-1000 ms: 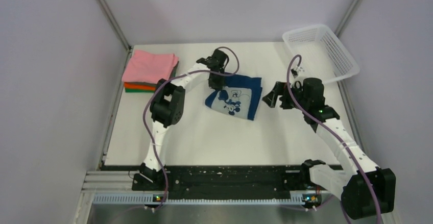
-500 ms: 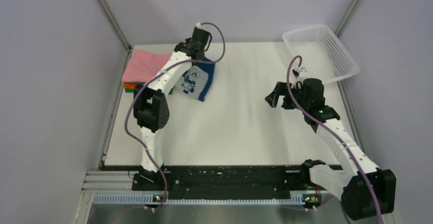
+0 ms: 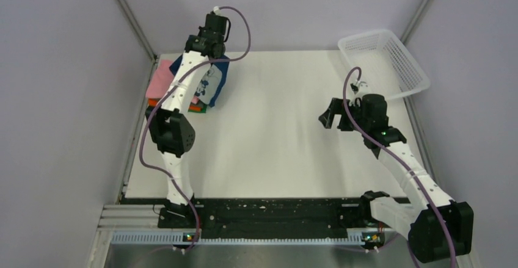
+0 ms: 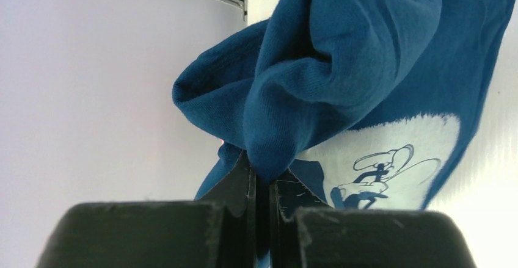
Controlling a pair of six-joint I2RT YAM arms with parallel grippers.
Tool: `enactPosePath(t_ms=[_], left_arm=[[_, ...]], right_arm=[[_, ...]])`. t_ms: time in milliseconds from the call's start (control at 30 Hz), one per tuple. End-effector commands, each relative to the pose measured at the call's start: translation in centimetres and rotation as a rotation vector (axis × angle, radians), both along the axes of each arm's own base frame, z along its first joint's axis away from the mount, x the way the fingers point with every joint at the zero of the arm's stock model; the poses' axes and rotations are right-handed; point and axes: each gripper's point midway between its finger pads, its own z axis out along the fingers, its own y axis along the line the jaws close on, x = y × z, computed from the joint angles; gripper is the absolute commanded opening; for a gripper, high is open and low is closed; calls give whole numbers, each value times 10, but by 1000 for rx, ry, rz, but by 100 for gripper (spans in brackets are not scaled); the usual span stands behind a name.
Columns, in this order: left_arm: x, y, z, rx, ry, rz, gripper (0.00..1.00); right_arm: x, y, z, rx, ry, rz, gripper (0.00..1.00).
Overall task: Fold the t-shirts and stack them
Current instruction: Put the neatly folded tshirt into the corner of the board with the left arm
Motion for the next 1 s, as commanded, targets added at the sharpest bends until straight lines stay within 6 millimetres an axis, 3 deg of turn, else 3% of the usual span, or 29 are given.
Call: enactPosePath(t_ms=[0, 200, 333, 633, 800, 967], left_arm=[[-12, 8, 71, -46, -153, 21, 0], [-30, 11, 93, -114, -176, -20, 0], [-30, 24, 92, -150, -179, -4, 0], [4, 66, 28, -189, -94, 71, 0], [26, 103, -4, -227, -95, 157, 0], [36, 152, -34, -249, -90, 263, 0]], right_arm=[[5, -5, 0, -21, -14, -14, 99], [6, -6, -4, -24, 0, -21, 99], [7, -5, -6, -25, 9, -21, 99], [8, -9, -12, -40, 29, -38, 99], [9, -11, -19, -54, 52, -48, 99], [12, -12, -23, -65, 65, -57, 99]])
